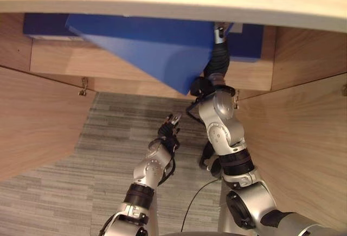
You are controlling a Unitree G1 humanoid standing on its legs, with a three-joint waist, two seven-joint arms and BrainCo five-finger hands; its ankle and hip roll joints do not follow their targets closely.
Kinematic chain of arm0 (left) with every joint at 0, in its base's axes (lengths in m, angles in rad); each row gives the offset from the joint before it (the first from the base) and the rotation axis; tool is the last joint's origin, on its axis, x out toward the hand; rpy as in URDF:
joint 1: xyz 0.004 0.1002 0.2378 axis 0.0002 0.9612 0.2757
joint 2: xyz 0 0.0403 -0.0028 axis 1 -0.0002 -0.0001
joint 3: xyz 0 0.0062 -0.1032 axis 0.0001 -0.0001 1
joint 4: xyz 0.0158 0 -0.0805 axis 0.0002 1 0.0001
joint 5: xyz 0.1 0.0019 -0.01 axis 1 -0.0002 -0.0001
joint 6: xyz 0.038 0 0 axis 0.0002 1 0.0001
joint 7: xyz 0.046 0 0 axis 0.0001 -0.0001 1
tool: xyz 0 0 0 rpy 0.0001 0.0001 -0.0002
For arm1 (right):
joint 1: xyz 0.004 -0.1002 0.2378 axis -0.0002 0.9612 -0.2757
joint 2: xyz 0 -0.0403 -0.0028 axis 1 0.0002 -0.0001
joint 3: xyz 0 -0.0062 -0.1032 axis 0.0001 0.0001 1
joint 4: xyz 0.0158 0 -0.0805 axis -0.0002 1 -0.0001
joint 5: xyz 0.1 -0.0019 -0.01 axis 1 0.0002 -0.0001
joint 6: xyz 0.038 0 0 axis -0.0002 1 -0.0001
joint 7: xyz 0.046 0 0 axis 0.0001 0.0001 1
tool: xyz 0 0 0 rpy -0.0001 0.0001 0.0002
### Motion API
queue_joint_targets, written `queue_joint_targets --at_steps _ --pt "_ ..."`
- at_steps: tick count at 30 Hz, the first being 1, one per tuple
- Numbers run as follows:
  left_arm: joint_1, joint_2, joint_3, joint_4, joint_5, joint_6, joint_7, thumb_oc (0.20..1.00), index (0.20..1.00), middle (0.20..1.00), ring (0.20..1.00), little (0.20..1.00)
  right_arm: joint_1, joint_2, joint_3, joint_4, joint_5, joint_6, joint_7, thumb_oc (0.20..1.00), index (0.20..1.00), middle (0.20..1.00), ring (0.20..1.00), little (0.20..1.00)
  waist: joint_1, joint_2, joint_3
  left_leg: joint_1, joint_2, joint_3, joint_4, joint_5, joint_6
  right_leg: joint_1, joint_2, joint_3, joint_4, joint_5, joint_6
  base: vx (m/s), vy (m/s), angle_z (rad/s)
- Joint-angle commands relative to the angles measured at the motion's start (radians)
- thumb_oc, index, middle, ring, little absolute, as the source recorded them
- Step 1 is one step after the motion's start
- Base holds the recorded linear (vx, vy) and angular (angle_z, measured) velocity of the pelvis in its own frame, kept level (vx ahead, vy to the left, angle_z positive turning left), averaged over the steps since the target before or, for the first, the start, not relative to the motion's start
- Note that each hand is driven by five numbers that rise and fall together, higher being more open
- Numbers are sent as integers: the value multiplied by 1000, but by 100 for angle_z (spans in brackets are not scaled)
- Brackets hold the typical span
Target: Put the empty folder in the office cabinet
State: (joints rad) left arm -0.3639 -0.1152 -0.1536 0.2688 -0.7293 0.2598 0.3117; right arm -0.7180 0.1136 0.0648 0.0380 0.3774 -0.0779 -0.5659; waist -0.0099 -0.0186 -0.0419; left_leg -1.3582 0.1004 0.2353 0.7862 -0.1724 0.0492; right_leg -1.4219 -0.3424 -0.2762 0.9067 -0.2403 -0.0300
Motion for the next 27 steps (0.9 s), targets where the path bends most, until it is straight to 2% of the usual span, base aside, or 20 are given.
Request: queue_joint_targets --at_steps 1,3,7,9,14,18,22,23,24,27 --pt "-27 -165 -39 3 14 -21 5 1000 1000 1000 1000 1000 -254 416 -65 -22 84 -169 -151 200 200 200 200 200 -21 4 59 -17 23 -34 84 -56 -41 6 -25 -24 81 -67 76 0 0 0" --pt "-41 -169 -41 -4 13 -24 13 1000 1000 1000 1000 1000 -236 435 -56 -18 87 -186 -175 200 200 200 200 200 -14 9 75 -39 25 -34 96 -57 -40 -15 -33 -19 99 -73 73 6 -16 -1" --pt "-49 -173 -39 2 21 -24 24 1000 1000 1000 1000 1000 -218 473 -29 23 117 -198 -154 200 200 200 200 200 -8 17 94 -63 27 -32 114 -59 -37 -42 -41 -9 120 -82 74 2 -14 3" --pt "-59 -198 -48 25 17 -20 43 1000 1000 1000 1000 1000 -244 486 -44 98 187 -205 -129 200 200 200 200 200 14 40 118 -84 30 -30 127 -59 -33 -67 -50 -1 138 -82 74 0 0 0" --pt "-46 -196 -46 43 9 -23 31 1000 1000 1000 1000 1000 -294 486 -68 155 200 -209 -91 200 200 200 200 200 21 39 123 -95 27 -32 133 -56 -33 -85 -51 3 149 -79 75 -1 -1 2" --pt "-31 -181 -37 43 4 -26 17 1000 1000 1000 1000 1000 -355 467 -64 195 139 -184 -53 200 200 200 200 200 16 30 125 -95 24 -32 133 -53 -31 -94 -47 11 152 -74 77 -2 0 1" --pt "-30 -186 -45 48 0 -21 14 1000 1000 1000 1000 1000 -445 486 -122 255 183 -167 -53 200 200 200 200 200 26 37 128 -92 23 -31 134 -54 -31 -94 -47 12 153 -72 77 0 0 0" --pt "-33 -190 -53 50 -2 -21 14 1000 1000 1000 1000 1000 -489 486 -154 279 203 -165 -61 200 200 200 200 200 34 41 131 -93 23 -32 134 -54 -30 -94 -48 11 152 -73 77 1 -52 1" --pt "-38 -201 -65 54 -8 -19 15 1000 1000 1000 1000 1000 -595 486 -236 332 258 -169 -78 200 200 200 200 200 54 48 137 -93 24 -32 138 -56 -28 -95 -48 11 157 -75 75 0 -42 -1" --pt "-39 -195 -72 53 -10 -18 15 1000 1000 1000 1000 1000 -718 486 -330 389 276 -186 -82 200 200 200 200 200 63 41 144 -94 25 -31 139 -56 -27 -96 -49 9 161 -75 74 0 -14 -1"
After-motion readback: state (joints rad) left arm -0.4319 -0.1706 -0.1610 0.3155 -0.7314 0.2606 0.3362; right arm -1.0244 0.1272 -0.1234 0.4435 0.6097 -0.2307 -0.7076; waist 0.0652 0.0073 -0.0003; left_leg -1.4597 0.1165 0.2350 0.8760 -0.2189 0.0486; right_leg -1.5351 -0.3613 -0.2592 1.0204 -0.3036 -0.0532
